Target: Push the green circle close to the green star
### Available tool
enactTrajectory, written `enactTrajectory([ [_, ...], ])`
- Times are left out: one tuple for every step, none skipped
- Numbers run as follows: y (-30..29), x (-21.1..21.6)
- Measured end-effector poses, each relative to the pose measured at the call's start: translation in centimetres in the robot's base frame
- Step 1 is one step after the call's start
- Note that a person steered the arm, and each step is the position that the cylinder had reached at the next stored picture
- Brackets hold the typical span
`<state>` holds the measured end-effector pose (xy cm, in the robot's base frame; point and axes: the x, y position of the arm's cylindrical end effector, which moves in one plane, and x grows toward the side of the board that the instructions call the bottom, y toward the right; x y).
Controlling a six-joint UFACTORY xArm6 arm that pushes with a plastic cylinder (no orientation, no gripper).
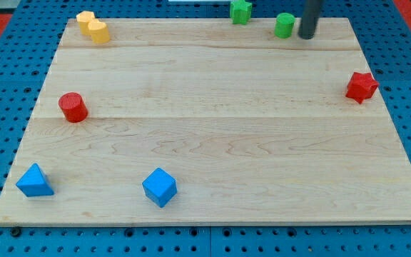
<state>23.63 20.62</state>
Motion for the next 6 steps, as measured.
enactTrajectory([
  [-0.2,-1.2],
  [-6.2,-0.7],
  [-7.3,-0.7],
  [-4.6,-1.1],
  [-5.1,-2.1],
  [-7.0,-0.9],
])
